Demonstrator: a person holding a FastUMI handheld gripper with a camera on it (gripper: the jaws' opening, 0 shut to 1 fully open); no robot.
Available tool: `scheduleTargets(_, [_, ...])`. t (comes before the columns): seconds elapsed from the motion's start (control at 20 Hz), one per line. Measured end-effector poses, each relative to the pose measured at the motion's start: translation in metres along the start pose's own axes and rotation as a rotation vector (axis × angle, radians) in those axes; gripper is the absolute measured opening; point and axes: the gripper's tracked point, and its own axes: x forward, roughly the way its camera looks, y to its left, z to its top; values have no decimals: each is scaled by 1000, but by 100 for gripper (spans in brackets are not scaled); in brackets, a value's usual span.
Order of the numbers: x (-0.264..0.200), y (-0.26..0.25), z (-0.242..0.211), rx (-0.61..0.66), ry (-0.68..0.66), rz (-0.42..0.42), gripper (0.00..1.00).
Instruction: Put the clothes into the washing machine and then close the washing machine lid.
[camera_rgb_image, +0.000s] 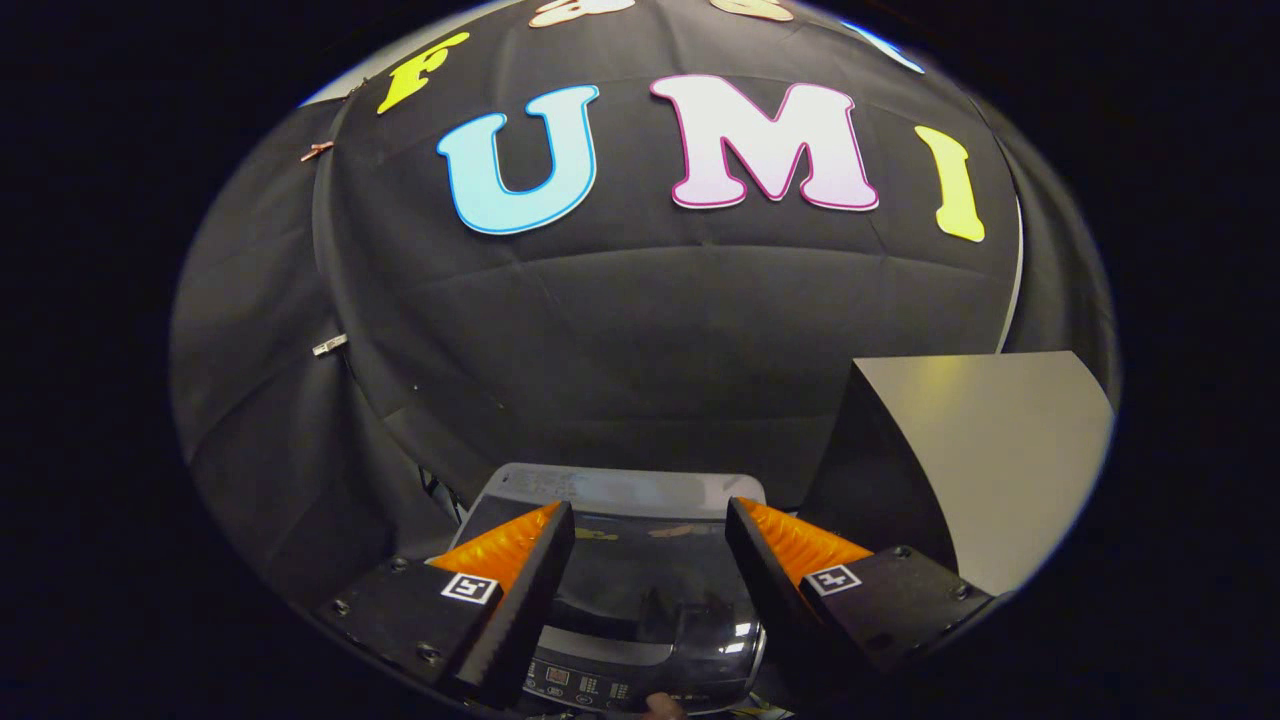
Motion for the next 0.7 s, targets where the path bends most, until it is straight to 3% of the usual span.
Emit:
scheduleTargets(0.4, [-15,19,26,-34,-90,69,95])
scheduleTargets(0.7, [-66,13,63,-10,-193,105,95])
